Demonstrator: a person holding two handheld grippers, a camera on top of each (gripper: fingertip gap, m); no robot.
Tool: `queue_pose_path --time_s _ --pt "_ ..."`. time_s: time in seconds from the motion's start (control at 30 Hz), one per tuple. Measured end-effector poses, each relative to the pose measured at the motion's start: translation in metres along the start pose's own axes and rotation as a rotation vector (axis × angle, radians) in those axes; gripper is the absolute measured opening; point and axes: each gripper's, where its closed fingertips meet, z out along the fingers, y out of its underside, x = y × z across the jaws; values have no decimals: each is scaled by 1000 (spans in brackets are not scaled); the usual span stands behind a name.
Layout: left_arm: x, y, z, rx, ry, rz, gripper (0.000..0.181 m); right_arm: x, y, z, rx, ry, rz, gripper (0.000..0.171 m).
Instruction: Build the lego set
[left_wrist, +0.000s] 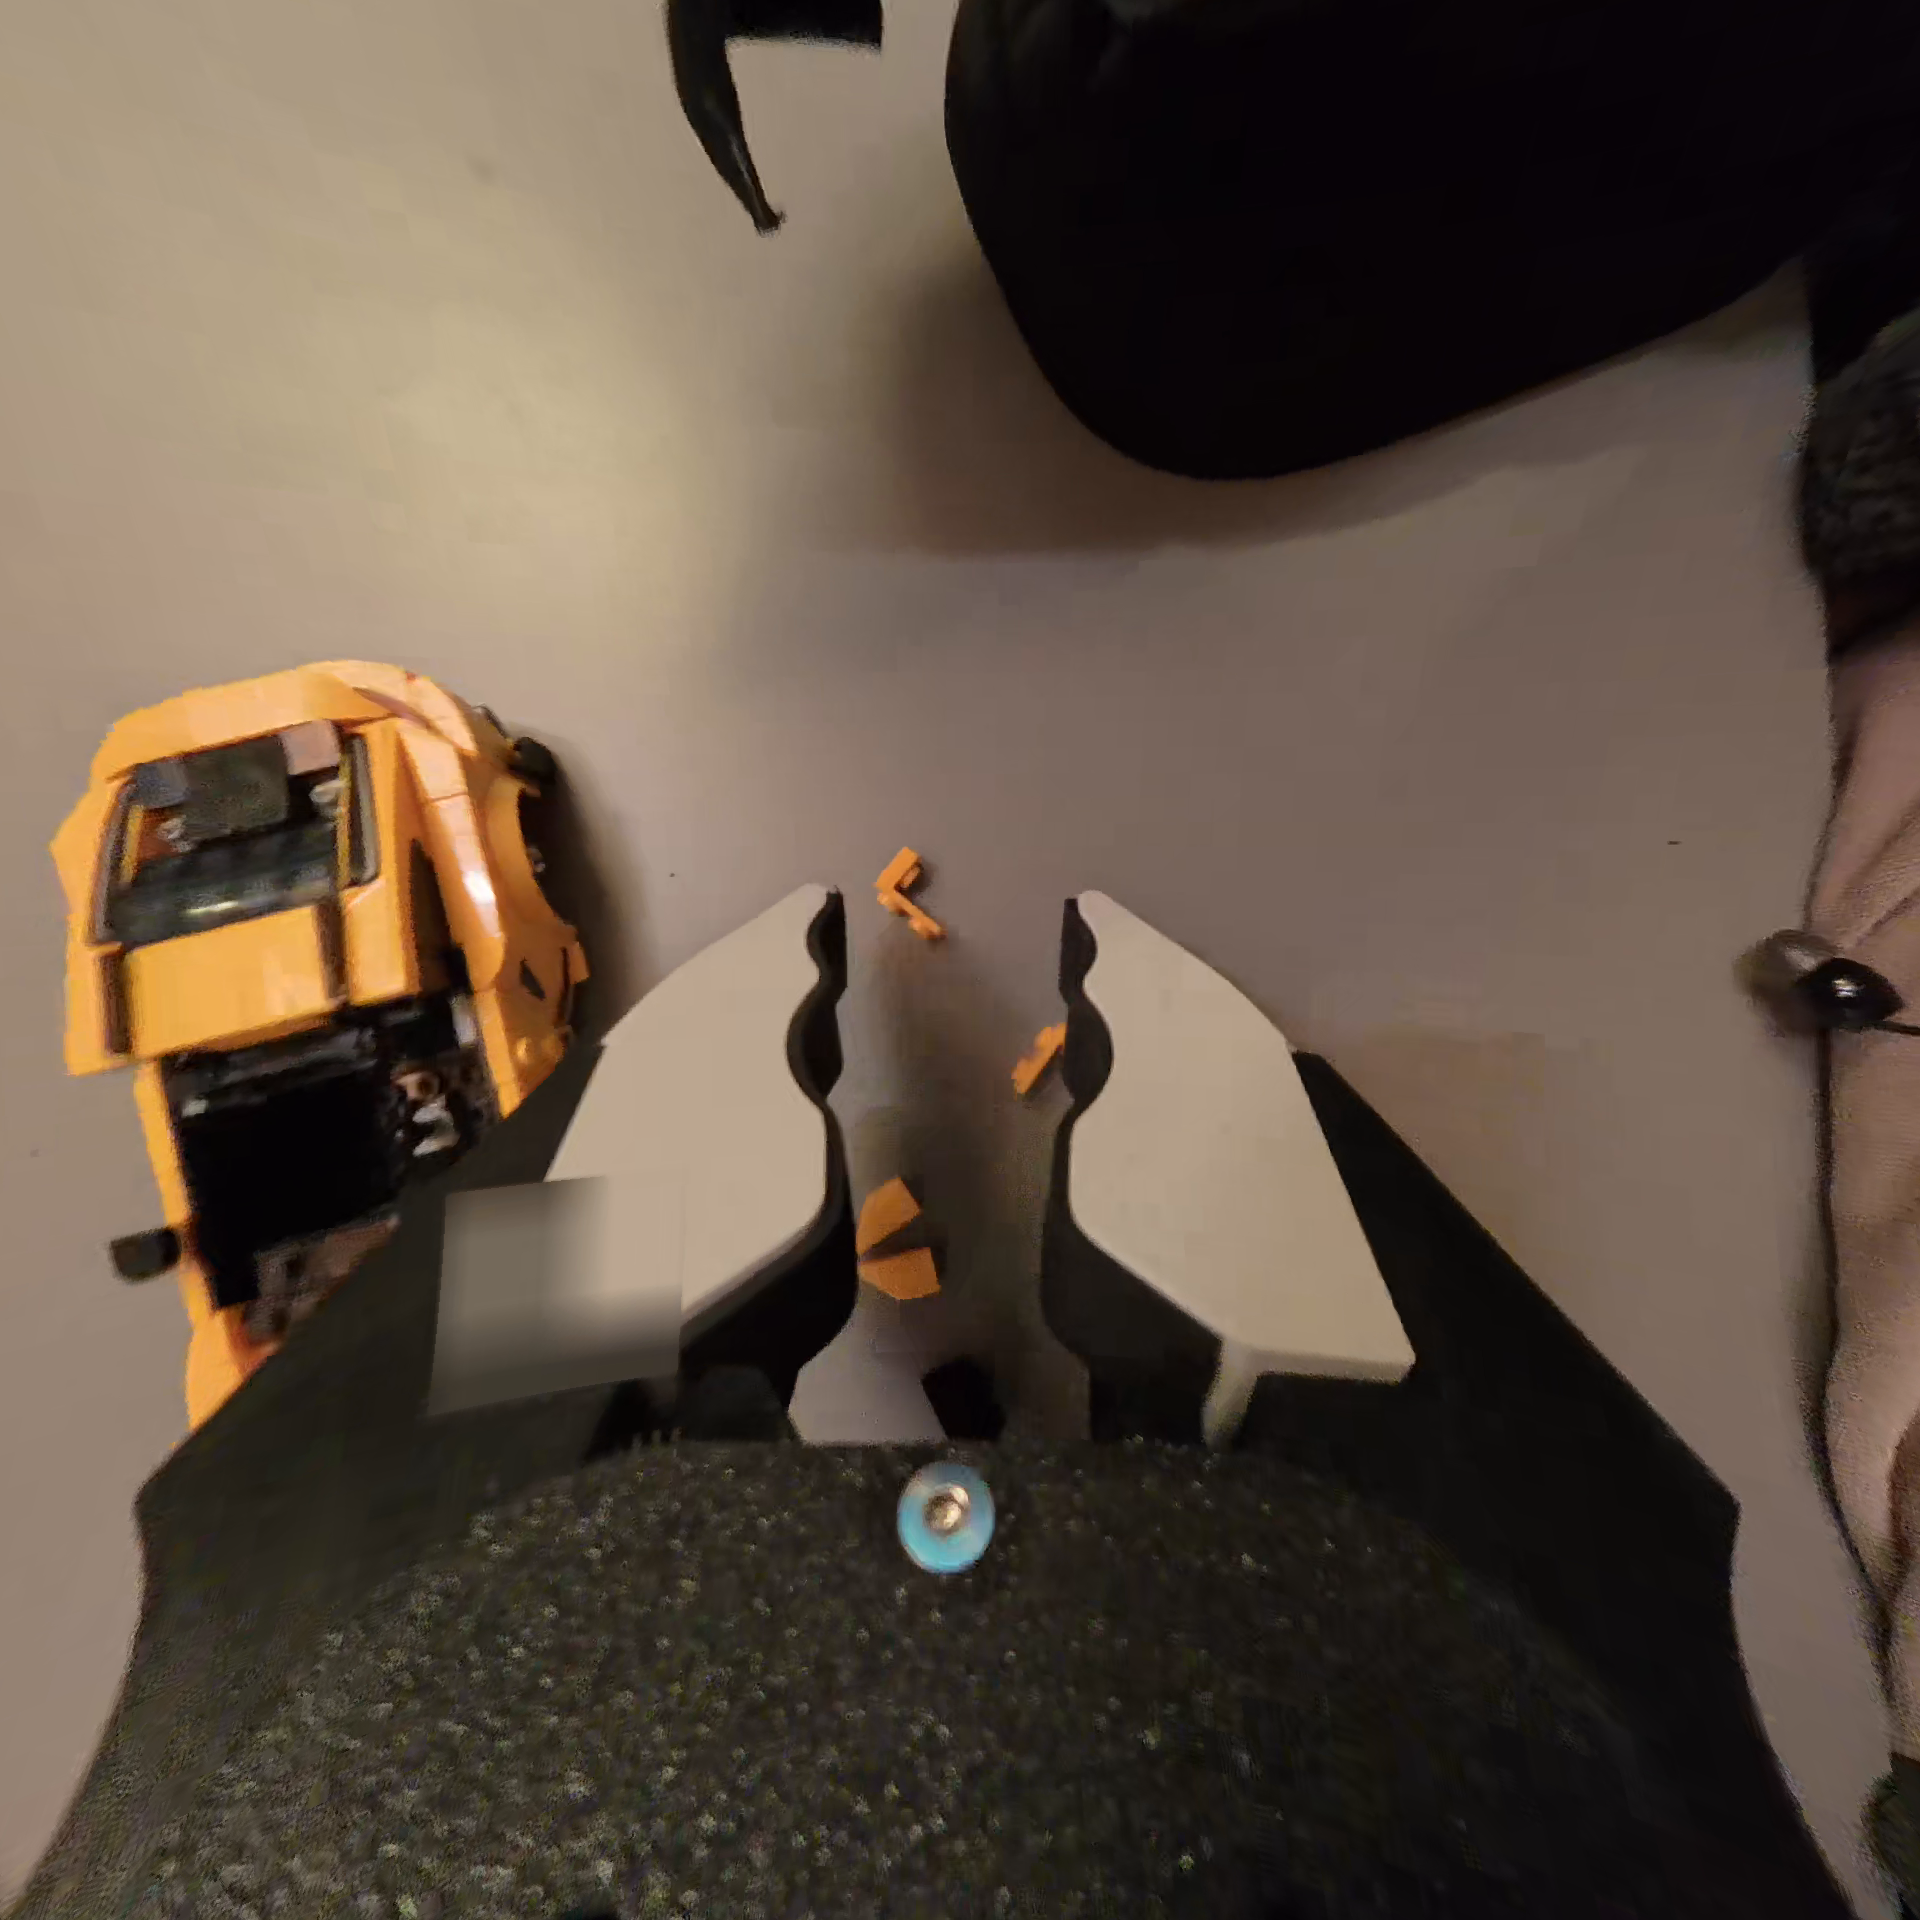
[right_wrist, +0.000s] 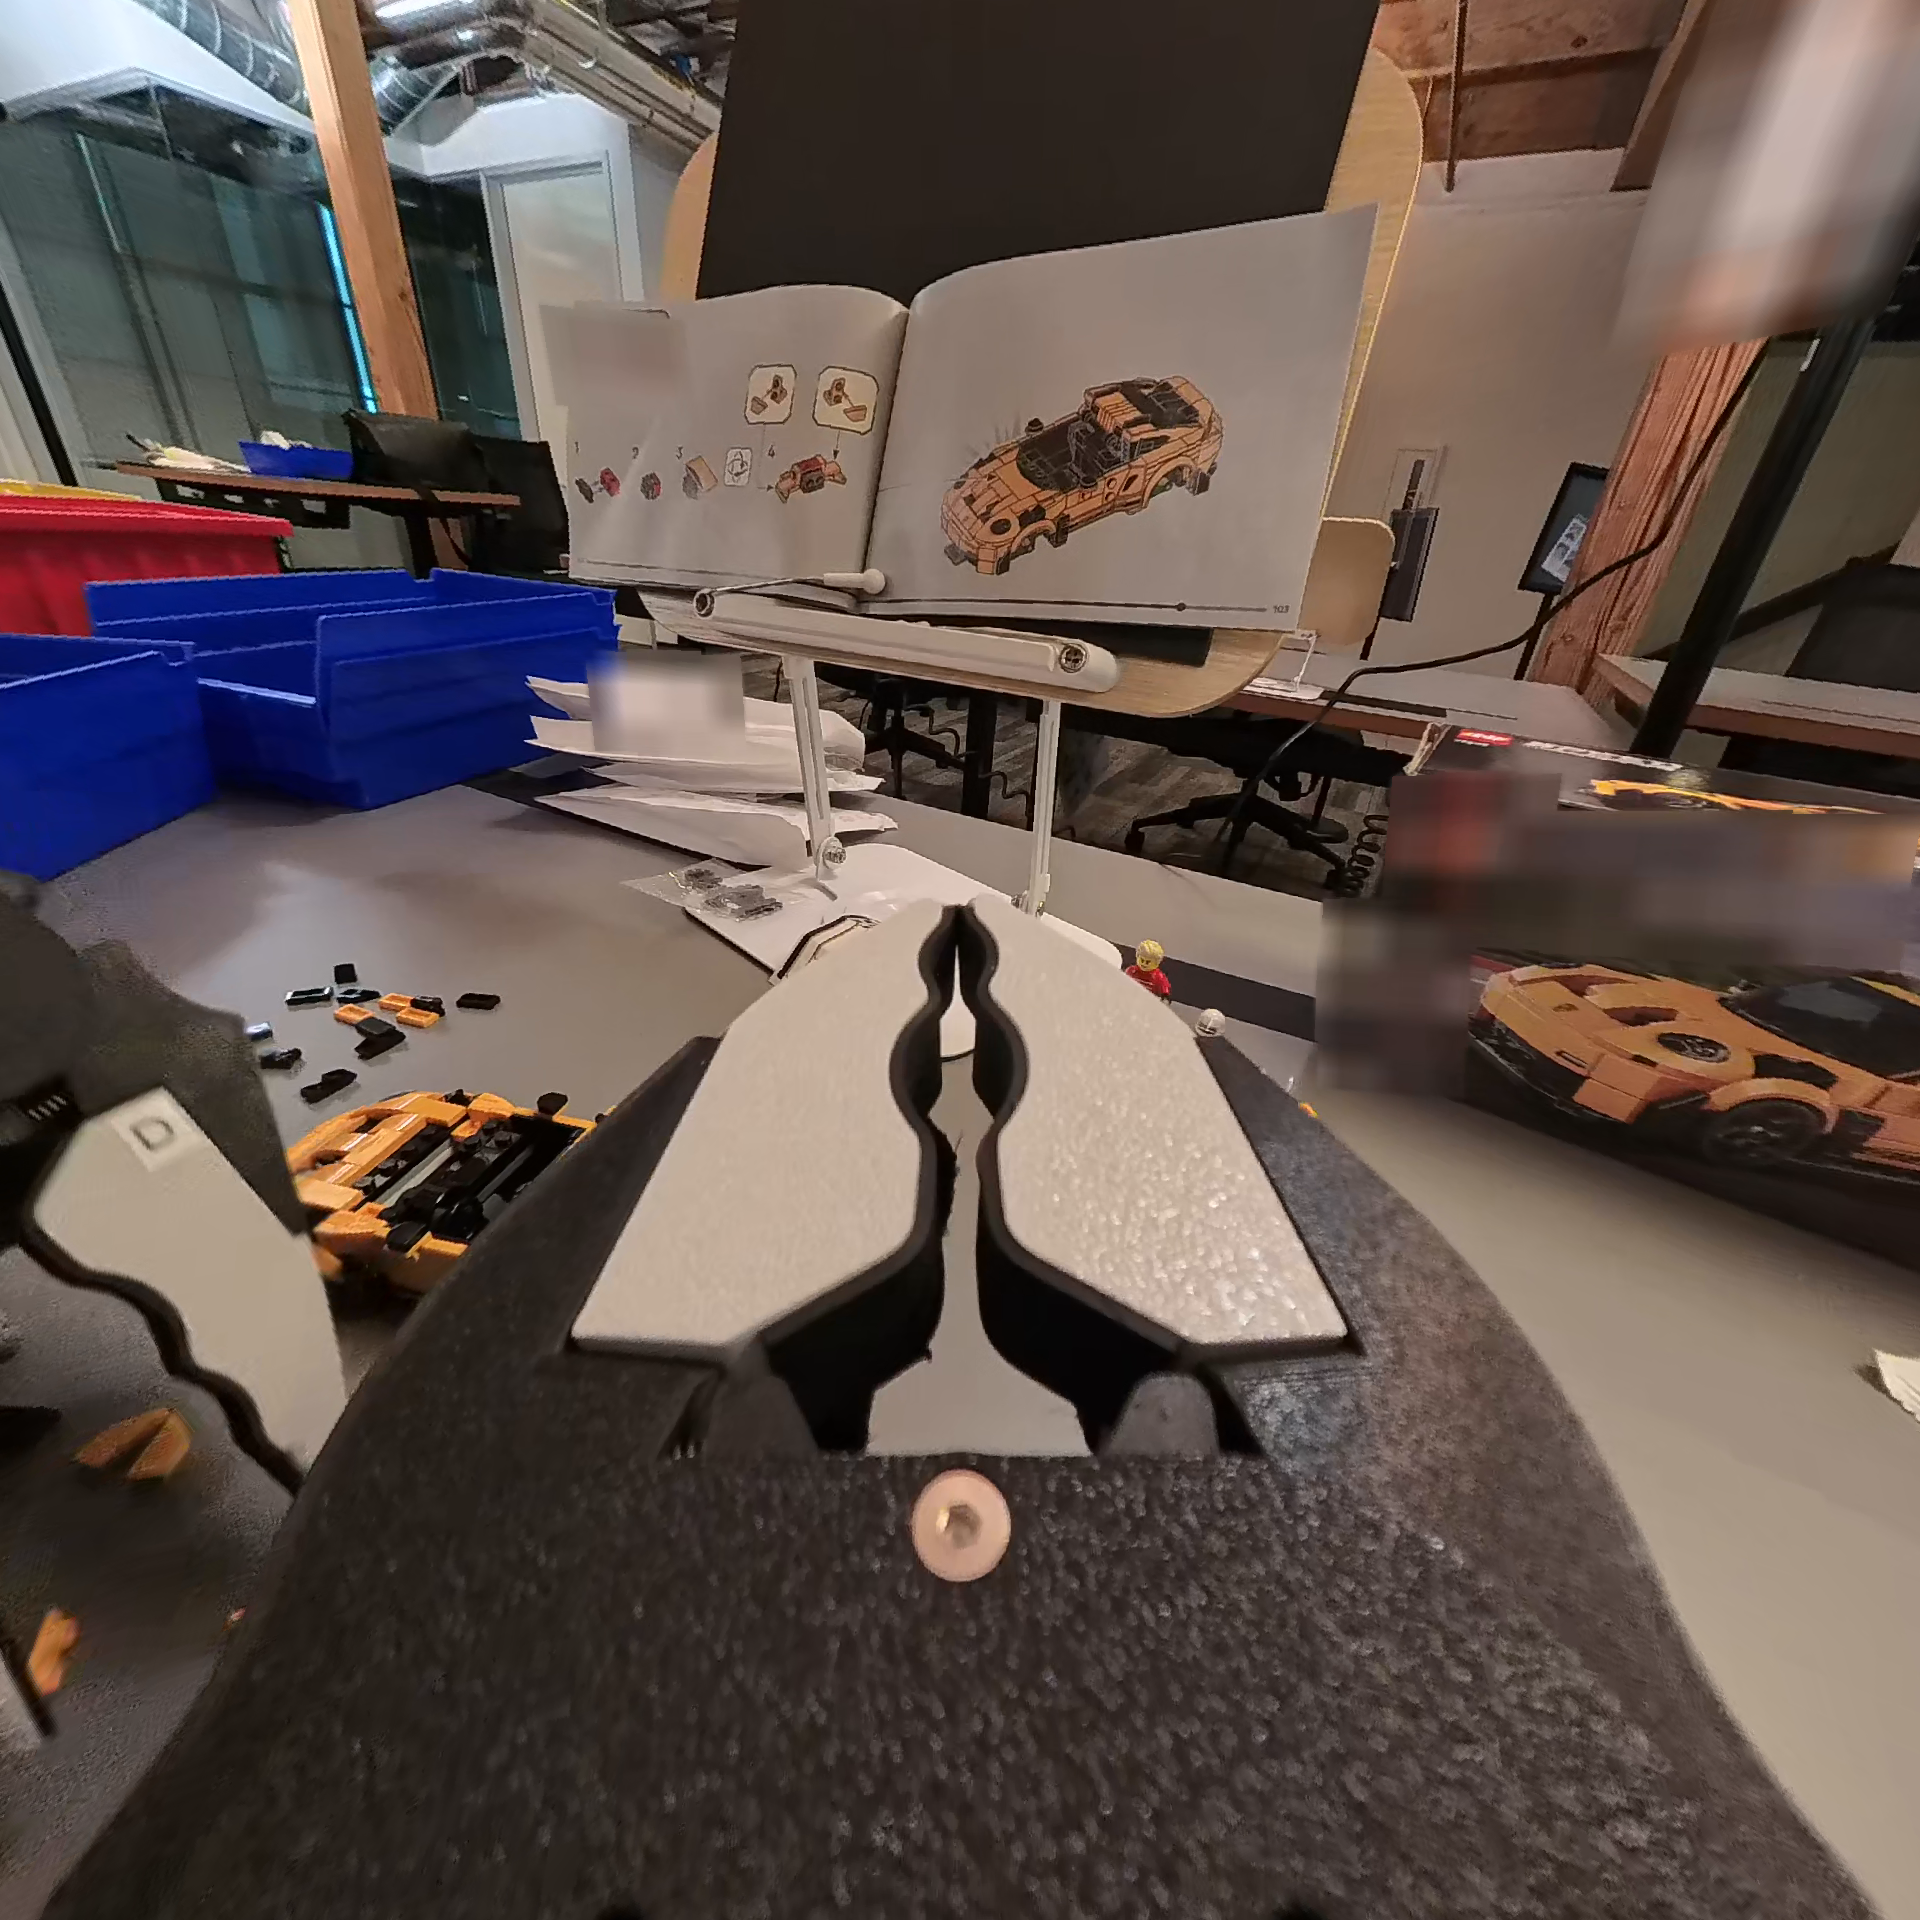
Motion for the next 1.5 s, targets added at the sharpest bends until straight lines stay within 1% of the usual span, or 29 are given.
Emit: queue_pose_path --time_s 0.1,0.2,0.27,0.3,0.33,0.37,0.43,0.53,0.57,0.67,0.7,0.77,0.8,0.9,0.97,1.0,1.13,1.23,1.33,1.43,1.5 --pt "0 -5 -25 113 -47 -36 40 0 1 0 -1 0 4 0" --pt "-6 -3 -63 237 -143 -66 33 0 3 1 -8 2 3 0" --pt "-16 4 -100 325 -253 -102 22 1 5 2 -12 7 -2 0" --pt "-22 10 -123 366 -316 -126 14 2 6 2 -12 12 -3 0" --pt "-27 18 -148 407 -378 -150 1 3 5 1 -8 19 -3 0" --pt "-31 27 -175 445 -435 -173 0 5 4 1 1 28 -6 0" --pt "-41 57 -232 456 -579 -233 0 9 3 0 21 52 -20 0" --pt "-57 125 -319 339 -850 -331 0 14 6 0 21 82 -41 0" --pt "-59 150 -342 284 -893 -373 0 15 9 1 12 91 -51 0" --pt "-66 250 -386 -40 -946 -567 0 17 19 5 -26 112 -72 0" --pt "-66 280 -390 -131 -911 -614 3 17 21 6 -35 116 -82 0" --pt "-64 333 -385 -272 -787 -740 19 16 25 8 -51 123 -106 0" --pt "-61 353 -375 -328 -705 -767 29 16 27 9 -61 128 -115 0" --pt "-54 404 -354 -508 -558 -807 38 16 32 11 -83 138 -131 0" --pt "-49 424 -342 -578 -479 -838 42 17 34 11 -94 145 -138 0" --pt "-47 430 -337 -598 -440 -846 42 18 35 11 -97 148 -138 0" --pt "-45 444 -326 -671 -371 -845 42 18 39 12 -113 147 -139 0" --pt "-46 450 -320 -692 -329 -864 35 18 39 12 -113 143 -134 0" --pt "-47 447 -317 -682 -293 -871 17 18 38 11 -106 137 -122 0" --pt "-43 446 -319 -736 -277 -877 17 17 33 10 -84 123 -105 0" --pt "-48 426 -331 -713 -346 -855 17 17 27 7 -59 114 -92 0"
